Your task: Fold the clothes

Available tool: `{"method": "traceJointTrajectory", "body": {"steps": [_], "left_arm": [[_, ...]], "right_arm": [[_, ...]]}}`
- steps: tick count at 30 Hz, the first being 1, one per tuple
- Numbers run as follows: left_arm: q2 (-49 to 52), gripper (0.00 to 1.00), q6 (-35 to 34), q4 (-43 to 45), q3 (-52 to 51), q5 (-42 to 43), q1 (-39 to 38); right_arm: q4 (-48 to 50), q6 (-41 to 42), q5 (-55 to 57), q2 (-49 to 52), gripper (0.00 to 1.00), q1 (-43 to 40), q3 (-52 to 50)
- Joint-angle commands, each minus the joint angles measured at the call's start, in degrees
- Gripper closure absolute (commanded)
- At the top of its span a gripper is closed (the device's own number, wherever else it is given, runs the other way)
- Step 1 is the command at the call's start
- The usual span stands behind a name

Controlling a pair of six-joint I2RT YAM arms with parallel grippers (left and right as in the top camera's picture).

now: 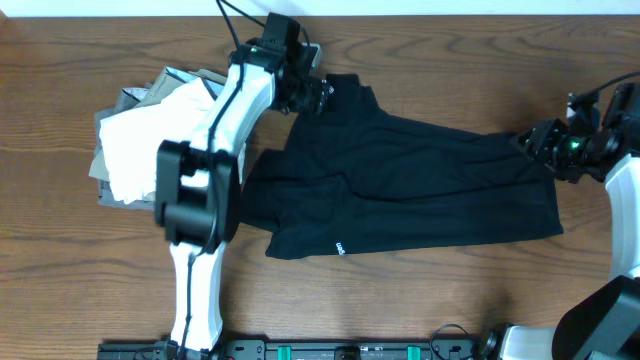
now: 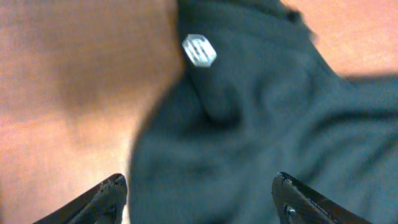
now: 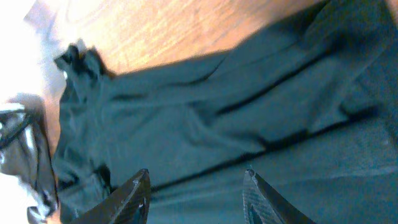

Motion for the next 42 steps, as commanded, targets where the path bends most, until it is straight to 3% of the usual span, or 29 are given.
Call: {"method": "traceJointTrajectory", "body": {"steps": [1,16,22,28,31,35,42], "left_arm": [[4.6,0.23,2.6,1.9,8.2,0.6,0.2],[14.8,0.25,3.0,16.5,10.0,-0.8,0.0],[14.9,0.41,2.7,19.7,10.0,-0.3,-0.9],[14.9,0.51,3.4,16.0,9.9,-0.1,-2.7],[14.9,0.63,4.5,13.8,9.9,-0.1,-3.0],[14.6,0.94,4.5,11.4,10.2,-0.1,-2.7],[7.5,0.94,4.5,6.0,12.1,-2.1,-1.4]], "right_arm": [[-1.6,-1.7,-0.2,-0.5,0.55,1.8,1.1],[-6.5,-1.6,2.8,-0.5,0.58,4.7,1.1],[-6.2,-0.6,6.1,-0.5,0.57,4.7,1.1],[-5.5,-0.4,6.4,-0.5,0.57,4.7,1.1],[-5.2,-0.4,6.4,-0.5,0.57,4.7,1.1],[-5.2,-0.5,6.9,-0.5,0.56,4.7,1.1],[-2.4,-0.4,12.8,-0.5,0.56,4.7,1.1]]}}
